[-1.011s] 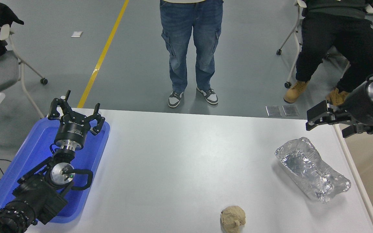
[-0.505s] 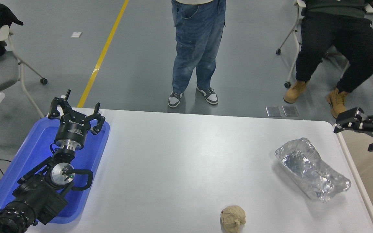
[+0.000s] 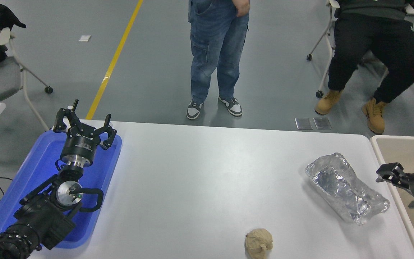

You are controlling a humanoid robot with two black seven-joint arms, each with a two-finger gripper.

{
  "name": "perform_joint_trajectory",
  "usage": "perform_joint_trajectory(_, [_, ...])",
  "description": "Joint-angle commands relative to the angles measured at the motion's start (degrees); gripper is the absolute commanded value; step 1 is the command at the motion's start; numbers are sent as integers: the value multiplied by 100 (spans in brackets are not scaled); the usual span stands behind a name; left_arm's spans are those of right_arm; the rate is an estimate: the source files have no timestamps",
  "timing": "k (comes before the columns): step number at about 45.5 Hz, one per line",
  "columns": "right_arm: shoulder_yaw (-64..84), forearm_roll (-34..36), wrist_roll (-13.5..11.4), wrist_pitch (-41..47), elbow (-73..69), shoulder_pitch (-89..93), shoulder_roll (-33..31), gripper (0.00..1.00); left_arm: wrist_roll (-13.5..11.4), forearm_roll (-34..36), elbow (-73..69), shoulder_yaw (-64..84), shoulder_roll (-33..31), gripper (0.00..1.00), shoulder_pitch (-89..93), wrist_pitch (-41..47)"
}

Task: Pick up foil plate and place in dustbin

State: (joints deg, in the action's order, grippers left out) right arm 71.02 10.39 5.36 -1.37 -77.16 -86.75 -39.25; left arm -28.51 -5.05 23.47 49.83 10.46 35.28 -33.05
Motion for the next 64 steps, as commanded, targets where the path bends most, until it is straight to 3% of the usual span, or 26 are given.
perform_joint_trajectory(1, [-1063, 33, 9, -698, 341, 1194, -21, 99, -5, -5, 0, 0, 0, 100, 5, 1])
perform_joint_trajectory(18, [-1618, 25, 53, -1015, 675, 2074, 23, 97, 3, 3, 0, 0, 0, 100, -3, -8])
perform_joint_trajectory(37, [-2057, -19, 62, -1832, 781, 2408, 76, 86, -5, 4, 0, 0, 0, 100, 5, 1])
perform_joint_trajectory(49, [-2119, -54, 62, -2218, 1036, 2522, 541, 79, 3, 3, 0, 0, 0, 100, 5, 1])
perform_joint_trajectory(52, [-2154, -54, 62, -2289, 1106, 2610, 638, 71, 3, 3, 0, 0, 0, 100, -3, 1])
perform_joint_trajectory(55, [-2250, -63, 62, -2350, 1115, 2706, 682, 55, 3, -5, 0, 0, 0, 100, -3, 1])
perform_joint_trajectory(58, [-2321, -72, 70, -2386, 1115, 2777, 708, 46, 3, 3, 0, 0, 0, 100, -3, 1])
perform_joint_trajectory(64, [-2338, -72, 105, -2508, 1115, 2795, 761, 42, -5, -5, 0, 0, 0, 100, -3, 1])
